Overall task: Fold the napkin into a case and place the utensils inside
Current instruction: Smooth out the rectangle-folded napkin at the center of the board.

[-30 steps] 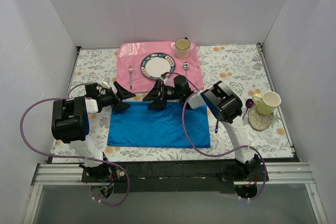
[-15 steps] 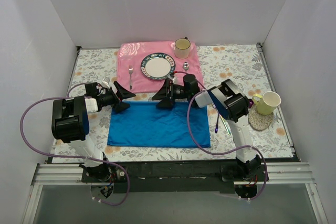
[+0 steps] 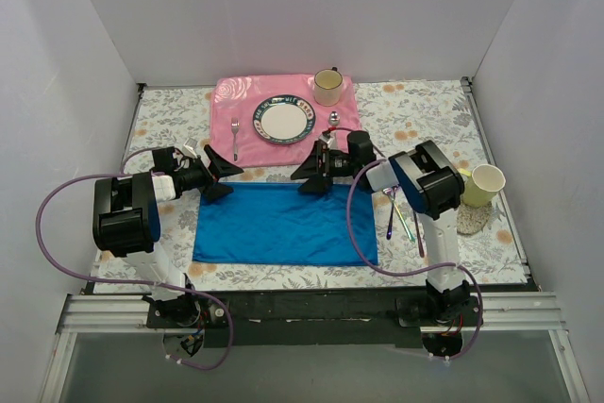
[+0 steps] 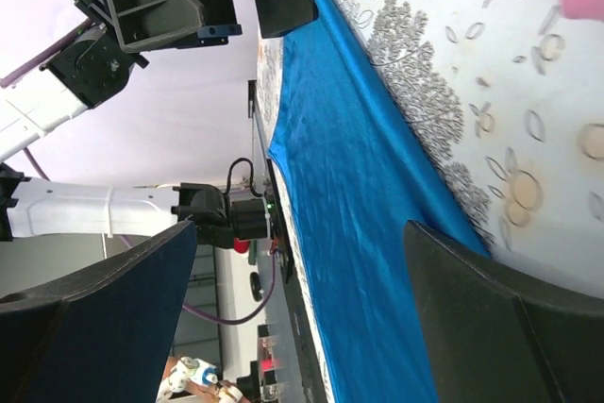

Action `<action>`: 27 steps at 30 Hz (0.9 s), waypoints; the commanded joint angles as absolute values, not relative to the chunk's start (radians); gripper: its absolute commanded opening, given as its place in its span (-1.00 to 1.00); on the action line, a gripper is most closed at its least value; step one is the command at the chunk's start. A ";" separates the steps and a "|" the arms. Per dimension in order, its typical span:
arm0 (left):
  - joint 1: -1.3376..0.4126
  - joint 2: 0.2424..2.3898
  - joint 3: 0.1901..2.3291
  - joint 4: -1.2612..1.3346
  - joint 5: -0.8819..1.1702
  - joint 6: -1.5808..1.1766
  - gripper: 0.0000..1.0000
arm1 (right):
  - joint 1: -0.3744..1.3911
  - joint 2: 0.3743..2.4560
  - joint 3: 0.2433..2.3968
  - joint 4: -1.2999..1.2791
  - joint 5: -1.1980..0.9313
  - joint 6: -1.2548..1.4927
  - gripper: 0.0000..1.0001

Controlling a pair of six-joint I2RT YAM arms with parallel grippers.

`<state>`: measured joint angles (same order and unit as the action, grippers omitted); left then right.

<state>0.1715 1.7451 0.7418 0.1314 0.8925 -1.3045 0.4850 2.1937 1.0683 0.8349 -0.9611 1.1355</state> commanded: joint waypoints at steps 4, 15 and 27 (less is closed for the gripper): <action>0.187 1.753 0.761 0.098 0.788 -1.253 0.96 | 0.414 2.125 1.037 0.646 -1.014 0.931 0.97; 0.189 1.756 0.776 0.092 0.782 -1.250 0.96 | 0.321 2.066 1.006 0.441 -1.045 0.740 0.97; 0.187 1.758 0.782 0.087 0.775 -1.247 0.96 | 0.219 2.034 1.022 0.160 -1.058 0.489 0.97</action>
<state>0.1745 1.7451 0.7677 0.1089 0.8558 -1.2865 0.2550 2.0495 1.0187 0.3187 -1.0832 0.6331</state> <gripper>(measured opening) 0.981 0.985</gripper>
